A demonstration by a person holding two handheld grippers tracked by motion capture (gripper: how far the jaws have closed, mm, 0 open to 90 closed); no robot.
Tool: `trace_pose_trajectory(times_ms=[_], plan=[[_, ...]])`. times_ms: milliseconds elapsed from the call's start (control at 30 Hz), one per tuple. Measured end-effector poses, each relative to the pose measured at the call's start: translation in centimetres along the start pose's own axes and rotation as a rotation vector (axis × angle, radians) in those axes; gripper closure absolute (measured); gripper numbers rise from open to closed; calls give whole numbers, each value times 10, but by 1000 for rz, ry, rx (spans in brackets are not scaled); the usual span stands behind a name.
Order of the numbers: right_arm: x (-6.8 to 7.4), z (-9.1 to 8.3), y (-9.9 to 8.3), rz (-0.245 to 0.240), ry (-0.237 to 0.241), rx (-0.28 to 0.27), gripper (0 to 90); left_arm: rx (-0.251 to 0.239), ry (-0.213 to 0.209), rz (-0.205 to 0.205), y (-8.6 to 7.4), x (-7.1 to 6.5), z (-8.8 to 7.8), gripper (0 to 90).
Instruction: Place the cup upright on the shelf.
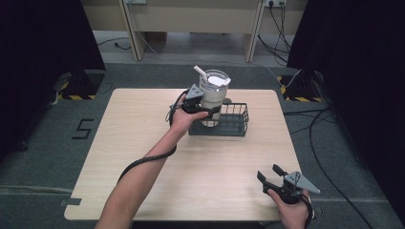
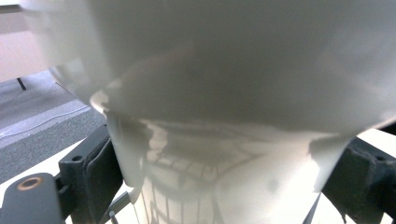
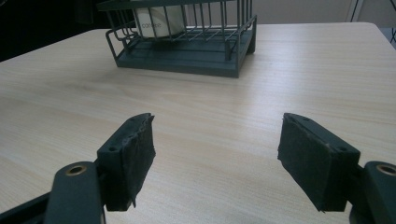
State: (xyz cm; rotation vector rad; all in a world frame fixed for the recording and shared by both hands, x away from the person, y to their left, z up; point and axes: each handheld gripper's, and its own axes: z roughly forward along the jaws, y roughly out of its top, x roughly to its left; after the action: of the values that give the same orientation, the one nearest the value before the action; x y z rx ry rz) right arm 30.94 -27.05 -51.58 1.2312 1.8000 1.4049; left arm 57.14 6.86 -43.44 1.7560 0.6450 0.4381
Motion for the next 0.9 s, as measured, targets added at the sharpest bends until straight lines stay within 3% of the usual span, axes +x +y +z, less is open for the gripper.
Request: trace_pose_trajectory(times_ms=[400,900], plan=[[1,0,0,-9,0,6,271,-39,-1,-16,-9,-2,-3,90],[1,0,0,-9,1,6,269,-43,11,-17,-10,-4,-14,88]])
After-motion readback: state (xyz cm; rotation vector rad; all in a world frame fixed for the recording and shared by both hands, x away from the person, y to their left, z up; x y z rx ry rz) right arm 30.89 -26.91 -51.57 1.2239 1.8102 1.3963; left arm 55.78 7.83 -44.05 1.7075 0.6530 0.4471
